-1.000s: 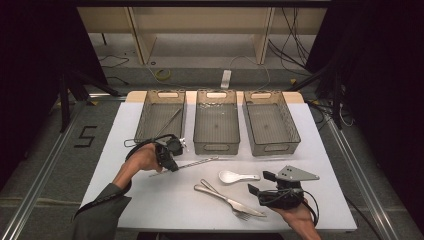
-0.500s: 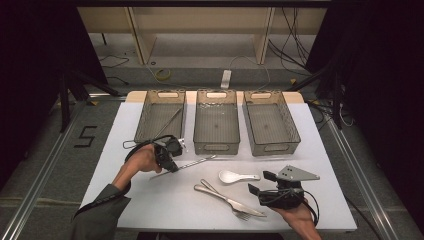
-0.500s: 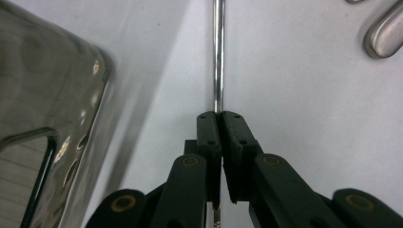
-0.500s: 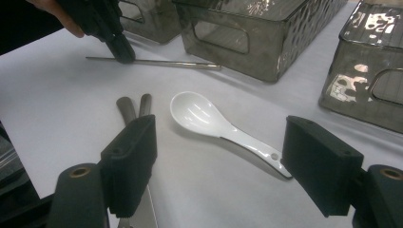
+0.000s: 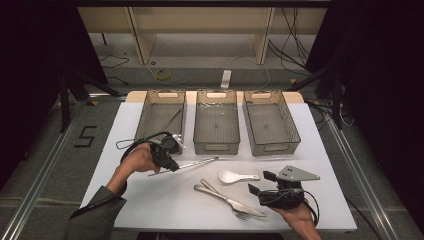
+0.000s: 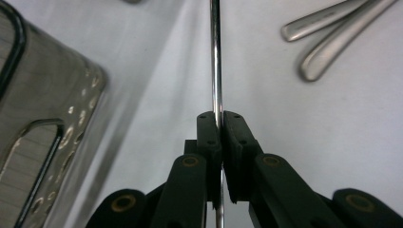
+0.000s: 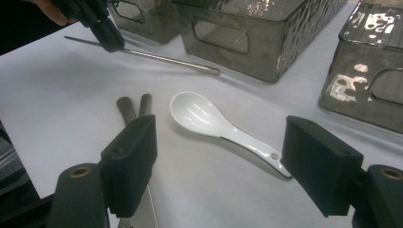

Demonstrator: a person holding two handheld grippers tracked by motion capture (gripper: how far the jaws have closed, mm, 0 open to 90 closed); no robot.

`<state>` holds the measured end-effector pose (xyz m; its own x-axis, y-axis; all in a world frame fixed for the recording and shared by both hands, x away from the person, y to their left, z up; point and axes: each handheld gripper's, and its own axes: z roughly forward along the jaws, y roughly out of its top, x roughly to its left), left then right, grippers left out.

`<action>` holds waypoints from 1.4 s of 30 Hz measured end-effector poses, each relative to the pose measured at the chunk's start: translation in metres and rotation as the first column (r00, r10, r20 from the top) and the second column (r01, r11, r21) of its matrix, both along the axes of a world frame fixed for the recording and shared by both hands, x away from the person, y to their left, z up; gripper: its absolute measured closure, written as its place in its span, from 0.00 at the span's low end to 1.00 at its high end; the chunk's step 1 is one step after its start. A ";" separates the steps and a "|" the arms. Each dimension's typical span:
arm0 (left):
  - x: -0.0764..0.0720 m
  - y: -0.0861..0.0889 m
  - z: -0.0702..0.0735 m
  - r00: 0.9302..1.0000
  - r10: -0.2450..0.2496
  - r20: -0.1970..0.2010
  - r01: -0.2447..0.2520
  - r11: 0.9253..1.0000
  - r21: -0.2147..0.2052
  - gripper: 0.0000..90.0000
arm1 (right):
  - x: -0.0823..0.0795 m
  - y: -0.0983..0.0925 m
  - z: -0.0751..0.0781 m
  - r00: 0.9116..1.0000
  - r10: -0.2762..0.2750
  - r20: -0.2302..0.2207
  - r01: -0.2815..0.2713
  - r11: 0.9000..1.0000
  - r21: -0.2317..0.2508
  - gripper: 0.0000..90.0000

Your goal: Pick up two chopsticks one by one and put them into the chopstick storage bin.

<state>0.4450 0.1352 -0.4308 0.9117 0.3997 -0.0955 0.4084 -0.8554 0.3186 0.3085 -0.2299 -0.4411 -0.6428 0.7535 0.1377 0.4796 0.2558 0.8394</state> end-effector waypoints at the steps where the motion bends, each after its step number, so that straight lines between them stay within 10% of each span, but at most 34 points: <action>1: -0.001 0.000 0.003 1.000 0.002 0.012 -0.002 1.000 -0.007 0.95 | 0.000 0.000 0.000 1.000 0.000 -0.001 0.000 1.000 -0.001 0.31; 13: -0.015 -0.001 0.044 0.997 0.001 0.078 0.008 0.993 -0.116 0.96 | 0.000 -0.001 -0.001 1.000 -0.002 -0.003 0.002 1.000 -0.002 0.32; 22: -0.010 0.013 0.069 0.987 0.087 0.136 -0.055 0.974 -0.221 0.96 | 0.001 -0.001 -0.001 1.000 -0.005 -0.003 0.005 1.000 -0.003 0.32; 30: 0.023 0.033 0.082 0.950 0.253 0.181 -0.193 0.936 -0.294 0.96 | 0.001 -0.002 -0.001 1.000 -0.011 -0.006 0.011 1.000 0.001 0.32; 42: 0.071 0.068 0.074 0.872 0.459 0.173 -0.398 0.868 -0.299 0.95 | 0.002 -0.003 -0.001 1.000 -0.012 -0.009 0.012 1.000 0.005 0.32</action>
